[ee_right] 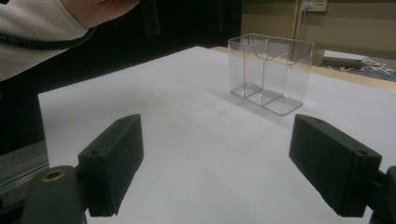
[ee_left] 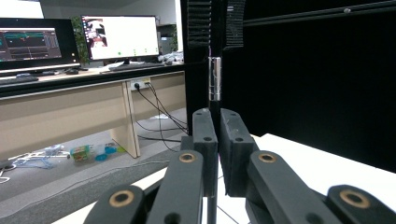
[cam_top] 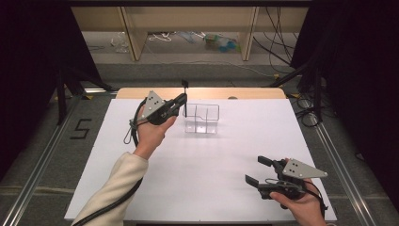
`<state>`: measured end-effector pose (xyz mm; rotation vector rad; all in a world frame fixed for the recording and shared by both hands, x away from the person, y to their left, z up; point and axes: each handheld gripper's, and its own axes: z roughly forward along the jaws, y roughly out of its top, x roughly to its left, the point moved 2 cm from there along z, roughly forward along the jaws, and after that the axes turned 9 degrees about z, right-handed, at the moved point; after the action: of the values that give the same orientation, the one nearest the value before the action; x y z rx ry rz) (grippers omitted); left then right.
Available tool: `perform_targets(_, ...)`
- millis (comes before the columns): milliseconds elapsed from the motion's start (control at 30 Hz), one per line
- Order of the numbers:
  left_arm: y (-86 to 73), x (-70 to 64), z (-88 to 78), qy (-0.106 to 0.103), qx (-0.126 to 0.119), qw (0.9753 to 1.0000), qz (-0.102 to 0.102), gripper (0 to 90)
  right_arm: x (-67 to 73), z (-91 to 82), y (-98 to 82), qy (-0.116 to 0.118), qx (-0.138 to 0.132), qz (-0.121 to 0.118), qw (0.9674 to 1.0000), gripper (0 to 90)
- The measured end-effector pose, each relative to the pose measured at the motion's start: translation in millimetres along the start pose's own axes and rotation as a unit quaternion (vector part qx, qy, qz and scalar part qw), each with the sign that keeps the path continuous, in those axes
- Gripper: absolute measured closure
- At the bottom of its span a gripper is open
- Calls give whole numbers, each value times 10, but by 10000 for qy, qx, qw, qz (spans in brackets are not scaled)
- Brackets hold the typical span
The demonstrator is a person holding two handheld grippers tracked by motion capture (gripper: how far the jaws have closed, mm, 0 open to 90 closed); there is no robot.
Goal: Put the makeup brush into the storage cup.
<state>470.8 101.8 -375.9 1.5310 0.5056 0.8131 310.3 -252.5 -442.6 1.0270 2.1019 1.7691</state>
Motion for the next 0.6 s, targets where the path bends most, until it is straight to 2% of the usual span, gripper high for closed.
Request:
perform_targets(133, 3, -6, 25, -29, -19, 10000, -4, 861, 3, -10, -2, -18, 11, 14, 10000, 189)
perform_targets(167, 6, -10, 26, -16, 17, 10000, 2, 861, 0, -28, 1, -66, 124, -31, 9999, 189)
perform_targets(200, 8, -12, 35, -31, 0, 10000, 1, 860, 0, -21, 0, 38, 65, -5, 10000, 189)
perform_targets(233, 8, -13, 48, -53, -14, 10000, 6, 861, 0, -35, 0, -95, 118, -20, 9999, 189)
perform_targets(267, 8, -13, 48, -53, -14, 10000, 6, 861, -2, -27, -2, -103, 28, -32, 9999, 189)
perform_targets(600, -4, -23, 83, -67, -1, 10000, 0, 861, -1, -32, -3, -98, 16, -37, 9999, 189)
